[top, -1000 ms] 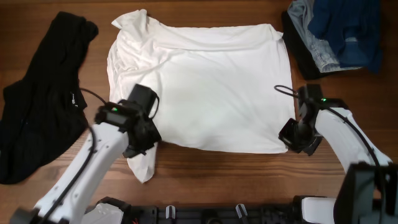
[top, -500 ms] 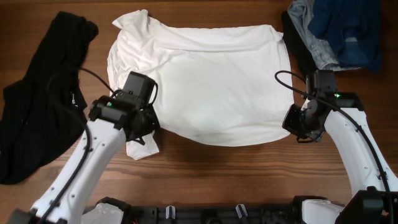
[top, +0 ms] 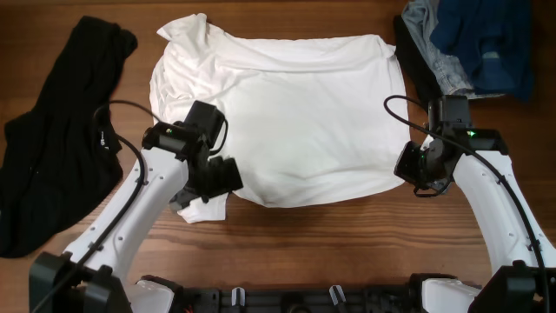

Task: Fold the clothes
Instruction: 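Grasp the bottom hem corners with both grippers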

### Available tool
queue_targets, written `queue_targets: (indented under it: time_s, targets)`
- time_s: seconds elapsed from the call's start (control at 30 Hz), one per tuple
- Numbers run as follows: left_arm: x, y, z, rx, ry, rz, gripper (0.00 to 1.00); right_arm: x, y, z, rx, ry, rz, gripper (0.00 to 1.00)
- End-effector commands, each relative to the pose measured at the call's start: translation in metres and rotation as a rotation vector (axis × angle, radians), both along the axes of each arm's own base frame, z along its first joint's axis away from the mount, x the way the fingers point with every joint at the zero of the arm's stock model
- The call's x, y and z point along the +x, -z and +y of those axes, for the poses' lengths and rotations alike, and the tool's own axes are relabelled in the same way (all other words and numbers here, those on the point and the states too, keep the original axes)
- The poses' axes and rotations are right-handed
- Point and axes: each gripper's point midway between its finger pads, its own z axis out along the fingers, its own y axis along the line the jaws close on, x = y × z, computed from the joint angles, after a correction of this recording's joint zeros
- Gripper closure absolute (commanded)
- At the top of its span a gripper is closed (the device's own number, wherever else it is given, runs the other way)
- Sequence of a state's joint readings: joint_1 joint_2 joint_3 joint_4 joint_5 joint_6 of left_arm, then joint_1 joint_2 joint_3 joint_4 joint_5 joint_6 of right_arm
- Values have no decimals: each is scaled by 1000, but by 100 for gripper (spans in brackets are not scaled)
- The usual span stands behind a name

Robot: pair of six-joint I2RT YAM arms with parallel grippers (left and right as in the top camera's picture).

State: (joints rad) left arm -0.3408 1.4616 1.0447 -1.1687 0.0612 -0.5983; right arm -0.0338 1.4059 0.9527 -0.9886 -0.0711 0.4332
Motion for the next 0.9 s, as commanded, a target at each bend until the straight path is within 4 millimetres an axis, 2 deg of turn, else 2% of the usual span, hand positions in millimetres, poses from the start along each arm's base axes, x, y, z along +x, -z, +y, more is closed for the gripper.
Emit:
queue_targets:
  time_s: [0.0, 0.1, 0.2, 0.23, 0.33, 0.4, 0.63, 0.87]
  targets:
    - [-31, -7, -5, 22, -85, 70, 2, 9, -8, 1, 2, -33, -41, 95]
    - [-47, 12, -12, 53, -99, 93, 8, 10, -8, 1, 0, -43, -44, 94]
    - [-41, 31, -9, 86, -95, 43, 21, 12, -8, 1, -1, -48, -51, 94]
    - [-42, 36, -5, 99, -105, 44, 23, 12, -8, 1, -2, -52, -52, 94]
    - [-46, 48, 18, 185, -220, 65, 19, 12, -8, 1, -2, -52, -54, 94]
    - [-44, 54, 23, 194, -262, 60, 16, 13, -8, 1, -2, -55, -58, 94]
    - [-20, 78, 16, 149, -282, -7, 15, 15, -9, 1, -3, -59, -66, 93]
    - [-28, 90, 16, 158, -278, 41, 30, 16, -9, 1, -2, -49, -68, 92]
